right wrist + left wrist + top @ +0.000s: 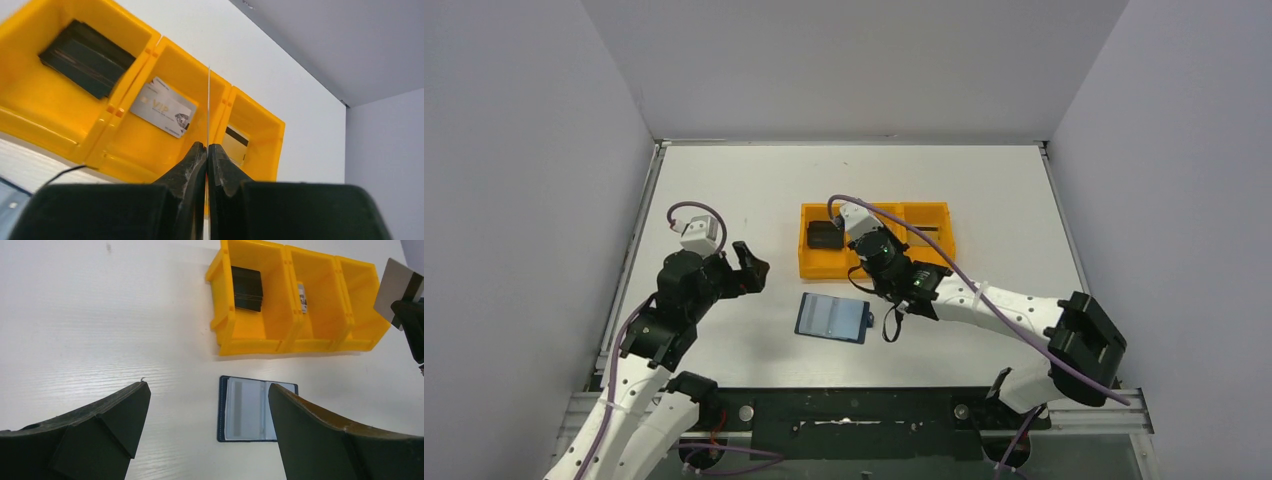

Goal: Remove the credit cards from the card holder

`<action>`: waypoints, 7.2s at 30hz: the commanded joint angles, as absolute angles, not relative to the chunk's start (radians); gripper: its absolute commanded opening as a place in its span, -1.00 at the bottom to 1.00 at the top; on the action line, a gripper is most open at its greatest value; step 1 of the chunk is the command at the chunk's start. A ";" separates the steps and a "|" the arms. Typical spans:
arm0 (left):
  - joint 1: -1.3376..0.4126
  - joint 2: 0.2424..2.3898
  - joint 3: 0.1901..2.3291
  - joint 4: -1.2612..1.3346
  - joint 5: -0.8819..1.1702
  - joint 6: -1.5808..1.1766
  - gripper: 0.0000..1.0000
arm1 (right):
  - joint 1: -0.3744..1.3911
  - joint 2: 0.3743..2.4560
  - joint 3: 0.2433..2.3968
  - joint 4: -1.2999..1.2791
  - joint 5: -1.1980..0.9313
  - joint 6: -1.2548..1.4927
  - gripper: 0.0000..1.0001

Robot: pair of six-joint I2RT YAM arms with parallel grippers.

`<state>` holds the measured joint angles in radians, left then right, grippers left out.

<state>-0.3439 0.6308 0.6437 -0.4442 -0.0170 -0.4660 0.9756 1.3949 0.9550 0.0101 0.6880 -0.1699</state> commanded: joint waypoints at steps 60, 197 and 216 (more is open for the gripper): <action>-0.329 0.599 0.648 -0.399 0.007 -0.381 0.86 | 0.649 1.879 1.297 -0.207 0.018 -0.686 -0.18; -0.692 1.389 0.378 0.626 0.512 -0.853 0.23 | 1.022 1.385 0.426 0.430 0.325 1.264 -0.11; -0.785 1.135 0.450 0.200 0.138 -0.707 0.04 | 1.095 1.137 0.450 0.159 0.466 1.246 -0.10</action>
